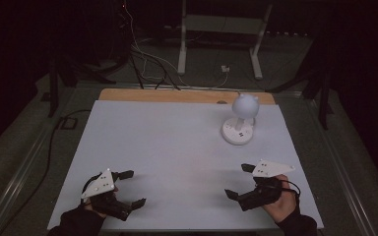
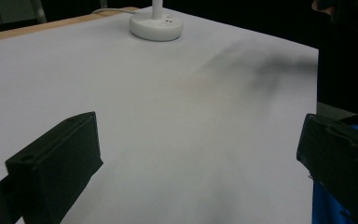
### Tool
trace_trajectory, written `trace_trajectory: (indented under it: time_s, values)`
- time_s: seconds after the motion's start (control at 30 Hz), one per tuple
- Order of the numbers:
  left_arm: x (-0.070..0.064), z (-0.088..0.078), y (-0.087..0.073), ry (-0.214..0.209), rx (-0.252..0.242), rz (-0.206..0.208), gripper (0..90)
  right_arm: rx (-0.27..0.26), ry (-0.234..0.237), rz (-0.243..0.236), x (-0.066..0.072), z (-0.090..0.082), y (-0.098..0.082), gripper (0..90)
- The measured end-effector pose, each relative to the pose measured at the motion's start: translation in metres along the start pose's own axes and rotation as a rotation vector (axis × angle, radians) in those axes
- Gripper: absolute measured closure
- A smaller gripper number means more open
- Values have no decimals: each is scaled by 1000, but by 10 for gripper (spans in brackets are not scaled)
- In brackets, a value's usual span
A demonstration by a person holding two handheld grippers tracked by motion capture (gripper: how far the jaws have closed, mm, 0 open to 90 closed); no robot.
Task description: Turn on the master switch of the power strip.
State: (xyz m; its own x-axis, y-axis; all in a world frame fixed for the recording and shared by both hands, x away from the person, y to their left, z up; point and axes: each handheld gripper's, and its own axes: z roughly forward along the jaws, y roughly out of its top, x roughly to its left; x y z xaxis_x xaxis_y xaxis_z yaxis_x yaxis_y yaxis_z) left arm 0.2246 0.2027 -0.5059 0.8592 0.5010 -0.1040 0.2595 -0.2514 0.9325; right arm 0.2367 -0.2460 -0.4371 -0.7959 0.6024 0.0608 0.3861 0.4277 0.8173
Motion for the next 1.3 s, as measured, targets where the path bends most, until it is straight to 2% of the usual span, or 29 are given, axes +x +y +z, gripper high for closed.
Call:
trace_trajectory:
  time_s: [0.73,1.3]
  values:
    - [0,0,0,0,-1,-6,2,-34,-36,14,-16,-8,16,0]
    - [1,0,0,-1,-4,-11,2,-55,-92,26,-34,-15,28,0]
